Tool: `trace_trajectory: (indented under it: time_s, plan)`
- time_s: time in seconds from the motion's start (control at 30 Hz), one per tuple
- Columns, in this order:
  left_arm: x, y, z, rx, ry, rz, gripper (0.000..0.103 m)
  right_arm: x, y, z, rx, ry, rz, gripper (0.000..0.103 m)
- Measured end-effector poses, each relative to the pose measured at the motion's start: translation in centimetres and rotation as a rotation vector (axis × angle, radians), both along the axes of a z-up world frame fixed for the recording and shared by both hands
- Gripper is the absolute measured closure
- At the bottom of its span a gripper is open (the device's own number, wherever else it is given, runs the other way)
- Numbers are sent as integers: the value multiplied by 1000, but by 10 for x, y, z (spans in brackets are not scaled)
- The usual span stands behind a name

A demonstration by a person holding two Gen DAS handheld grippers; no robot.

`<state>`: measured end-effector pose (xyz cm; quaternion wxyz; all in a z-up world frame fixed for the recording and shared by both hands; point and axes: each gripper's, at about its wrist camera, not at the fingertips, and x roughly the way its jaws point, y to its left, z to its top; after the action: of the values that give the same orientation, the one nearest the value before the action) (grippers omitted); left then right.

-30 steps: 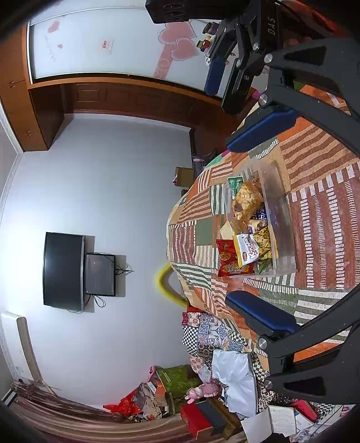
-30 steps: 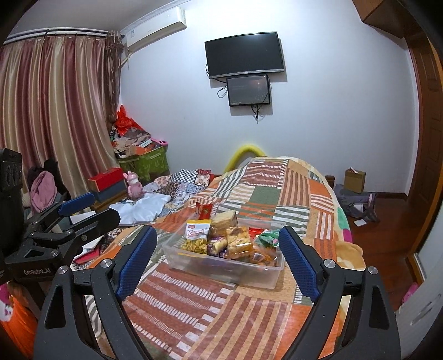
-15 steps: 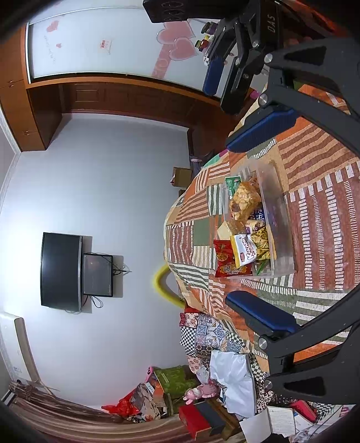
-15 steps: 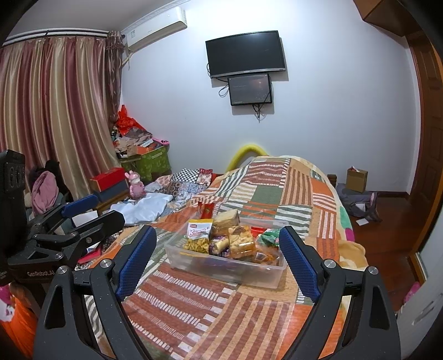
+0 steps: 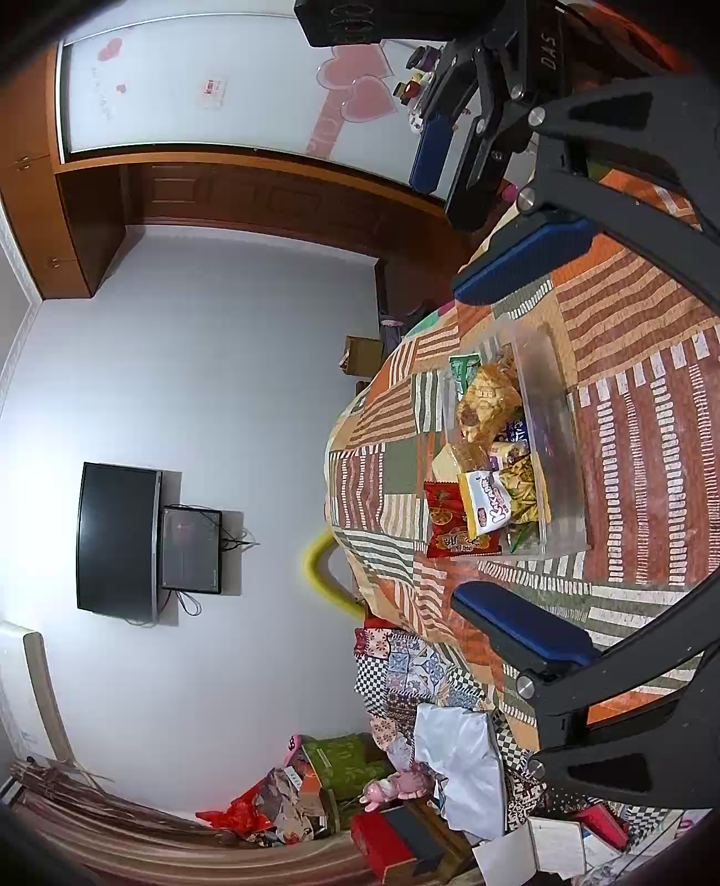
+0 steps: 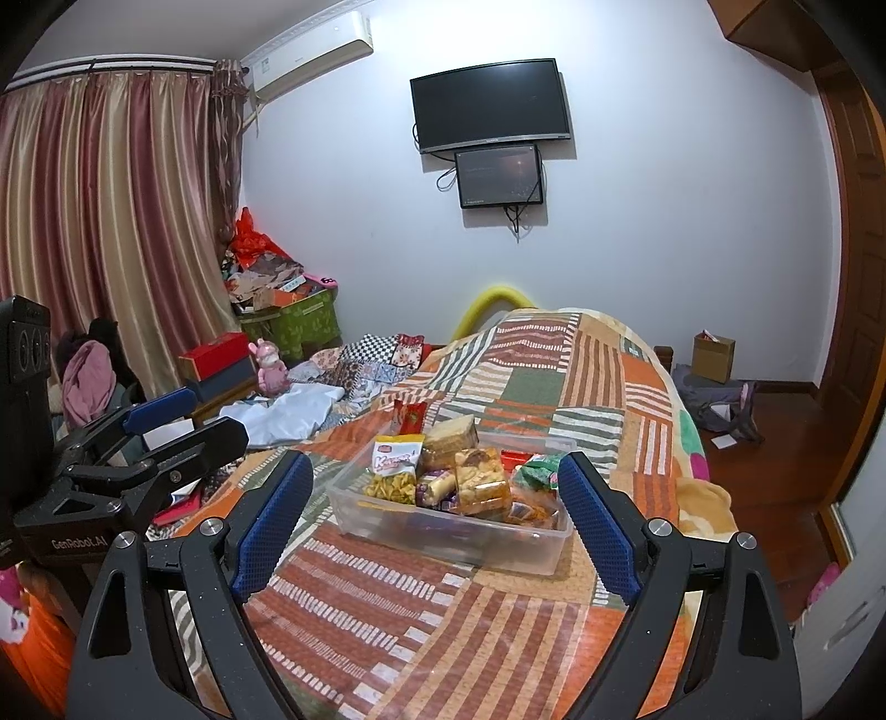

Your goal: Organize snacks

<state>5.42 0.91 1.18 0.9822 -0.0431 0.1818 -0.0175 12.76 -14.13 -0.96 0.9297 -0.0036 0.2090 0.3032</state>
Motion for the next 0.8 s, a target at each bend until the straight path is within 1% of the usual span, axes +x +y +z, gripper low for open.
trace_trajectory:
  time_s: [0.6, 0.8]
  plan:
    - [0, -2, -1, 2, -8, -1, 2, 3, -3, -3, 4, 5, -14, 14]
    - [-2, 0, 0, -14, -3, -14, 2, 3, -3, -3, -3, -1, -22, 14]
